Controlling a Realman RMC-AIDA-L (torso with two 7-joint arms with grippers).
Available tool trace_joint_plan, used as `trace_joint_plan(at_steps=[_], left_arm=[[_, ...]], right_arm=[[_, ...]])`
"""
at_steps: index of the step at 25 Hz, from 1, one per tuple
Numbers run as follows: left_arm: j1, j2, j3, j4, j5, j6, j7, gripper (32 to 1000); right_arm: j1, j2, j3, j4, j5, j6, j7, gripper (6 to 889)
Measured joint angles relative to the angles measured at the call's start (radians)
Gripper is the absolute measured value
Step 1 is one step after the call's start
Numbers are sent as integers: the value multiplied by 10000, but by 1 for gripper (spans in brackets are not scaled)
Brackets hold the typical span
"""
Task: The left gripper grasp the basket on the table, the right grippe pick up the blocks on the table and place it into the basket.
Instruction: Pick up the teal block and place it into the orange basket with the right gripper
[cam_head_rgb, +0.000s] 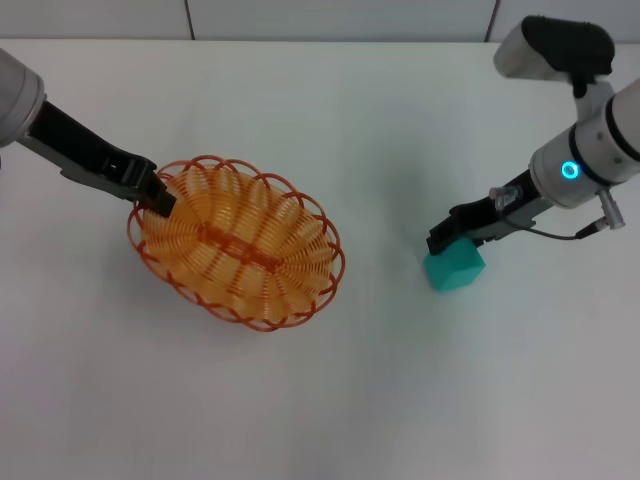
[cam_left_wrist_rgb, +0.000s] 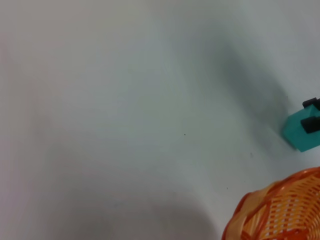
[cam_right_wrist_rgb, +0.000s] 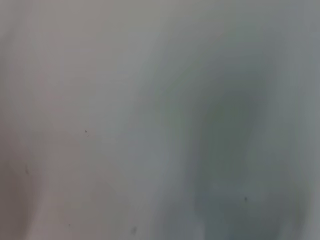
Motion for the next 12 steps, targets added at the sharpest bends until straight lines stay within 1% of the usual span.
trace_joint_plan(at_steps=[6, 12], left_arm=[[18, 34, -14, 0, -9, 0, 1, 93], [22, 41, -15, 12, -14, 0, 1, 93]], right_arm=[[-35, 25, -26, -252, 80, 161, -5, 550], [-38, 8, 5, -348, 79, 209, -10, 527]])
